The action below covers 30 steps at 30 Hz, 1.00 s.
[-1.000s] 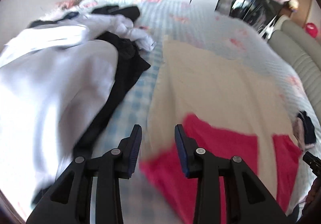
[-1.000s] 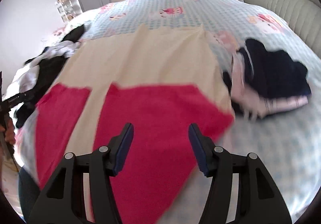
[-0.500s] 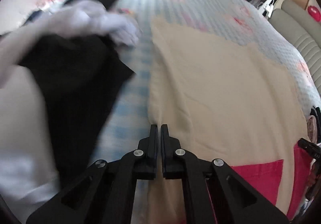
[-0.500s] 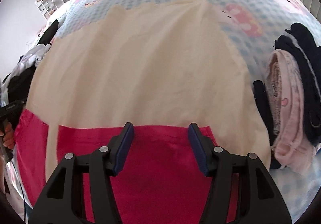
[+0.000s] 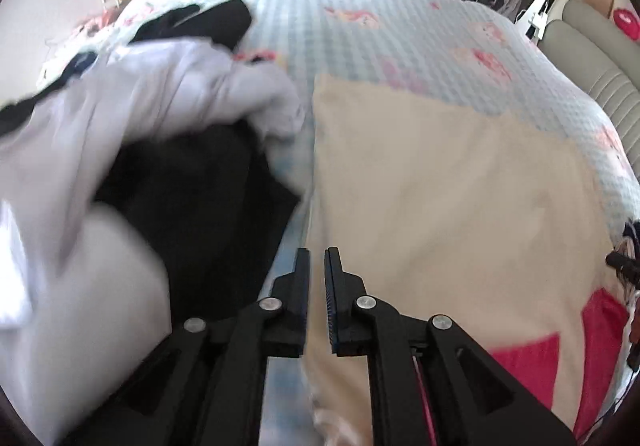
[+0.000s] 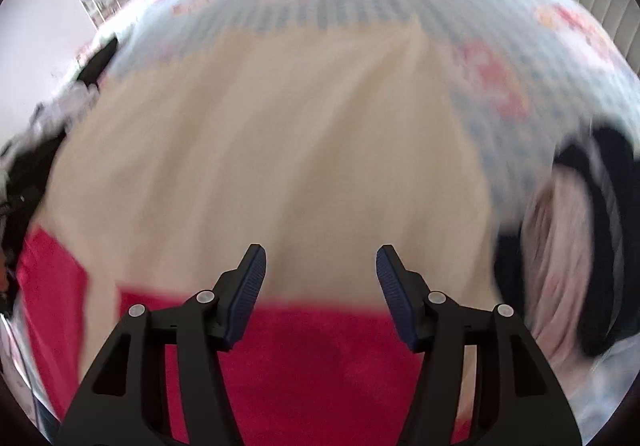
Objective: Fold clothes
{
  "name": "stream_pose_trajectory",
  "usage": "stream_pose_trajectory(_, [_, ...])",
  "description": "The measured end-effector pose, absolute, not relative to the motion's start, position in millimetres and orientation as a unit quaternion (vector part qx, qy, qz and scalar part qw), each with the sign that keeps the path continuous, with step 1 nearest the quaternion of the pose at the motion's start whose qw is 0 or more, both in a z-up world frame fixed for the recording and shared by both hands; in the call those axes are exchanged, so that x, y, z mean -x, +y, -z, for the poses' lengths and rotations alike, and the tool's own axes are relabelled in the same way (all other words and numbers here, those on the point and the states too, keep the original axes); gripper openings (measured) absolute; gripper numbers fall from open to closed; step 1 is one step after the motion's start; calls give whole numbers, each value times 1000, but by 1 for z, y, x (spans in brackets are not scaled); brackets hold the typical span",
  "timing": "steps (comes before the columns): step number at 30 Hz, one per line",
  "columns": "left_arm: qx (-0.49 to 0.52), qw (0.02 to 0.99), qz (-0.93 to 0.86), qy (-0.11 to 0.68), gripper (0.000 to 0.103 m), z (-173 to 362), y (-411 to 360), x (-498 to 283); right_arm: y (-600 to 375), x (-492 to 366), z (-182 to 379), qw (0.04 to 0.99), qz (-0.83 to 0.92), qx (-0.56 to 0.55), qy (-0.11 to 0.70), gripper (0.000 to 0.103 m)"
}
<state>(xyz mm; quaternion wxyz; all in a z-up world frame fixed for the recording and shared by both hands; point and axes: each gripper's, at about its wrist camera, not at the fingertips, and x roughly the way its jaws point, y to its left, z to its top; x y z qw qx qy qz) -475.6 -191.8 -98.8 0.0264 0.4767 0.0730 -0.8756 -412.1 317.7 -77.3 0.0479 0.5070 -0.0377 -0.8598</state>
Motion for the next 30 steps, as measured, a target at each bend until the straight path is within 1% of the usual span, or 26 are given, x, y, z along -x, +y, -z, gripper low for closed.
stream_pose_trajectory(2, [-482,19,871,87,13,100,-198,504,325,440,64,30,867,-496,-33,61])
stream_pose_trajectory(3, [-485,15,870,95,20,101,-201,518,329,455,58,17,871,-490,-28,65])
stream_pose_trajectory(4, [-486,15,867,104,33,104,-204,536,336,476,55,2,875,-483,-27,66])
stream_pose_trajectory(5, [-488,13,866,113,37,106,-206,553,341,495,55,-11,876,-481,-35,66])
stream_pose_trajectory(7, [-483,10,866,132,37,109,-211,585,362,527,58,-46,875,-479,-55,66])
stream_pose_trajectory(9, [-485,12,864,133,37,113,-212,616,392,557,67,-76,867,-486,-76,66])
stream_pose_trajectory(11, [-498,18,858,125,43,124,-213,650,407,579,78,-75,857,-503,-85,66])
stream_pose_trajectory(12, [-507,19,852,124,50,131,-213,661,415,591,87,-71,850,-514,-88,69])
stream_pose_trajectory(13, [-516,21,847,123,50,137,-214,671,418,600,94,-62,846,-522,-90,73])
stream_pose_trajectory(14, [-525,25,842,120,49,145,-211,677,420,611,103,-48,838,-534,-99,81])
stream_pose_trajectory(15, [-532,29,839,114,43,153,-209,683,421,620,112,-35,831,-545,-106,81])
stream_pose_trajectory(16, [-531,36,842,91,11,157,-202,685,418,624,116,-32,828,-549,-109,79])
stream_pose_trajectory(17, [-522,44,850,57,6,154,-193,685,415,629,120,-27,826,-552,-110,55])
stream_pose_trajectory(18, [-497,56,866,24,6,144,-185,680,409,632,120,-17,827,-552,-102,32])
stream_pose_trajectory(19, [-472,65,879,-5,6,133,-178,676,402,635,118,-8,830,-550,-89,24])
stream_pose_trajectory(20, [-457,68,887,-11,6,124,-178,672,396,635,109,0,840,-540,-60,6])
stream_pose_trajectory(21, [-441,70,895,-17,6,114,-177,669,391,635,99,7,849,-527,-36,3])
stream_pose_trajectory(22, [-428,72,901,-22,6,106,-177,666,392,632,88,15,860,-510,-31,2])
stream_pose_trajectory(24, [-433,78,898,-19,6,108,-184,668,401,629,69,25,874,-483,-45,1])
stream_pose_trajectory(25, [-448,84,890,-11,6,118,-190,673,405,629,67,20,876,-480,-47,1])
stream_pose_trajectory(26, [-466,83,881,-1,6,130,-194,678,408,630,70,8,875,-481,-45,1])
stream_pose_trajectory(27, [-481,88,872,-1,10,146,-198,683,409,633,81,-2,870,-491,-45,1])
stream_pose_trajectory(28, [-499,96,861,-12,14,164,-199,686,410,636,92,-13,864,-501,-42,1])
stream_pose_trajectory(29, [-512,97,853,-21,15,176,-197,688,410,639,105,-28,858,-512,-34,1])
stream_pose_trajectory(30, [-515,99,851,-34,16,181,-193,688,410,642,118,-43,851,-523,-26,4])
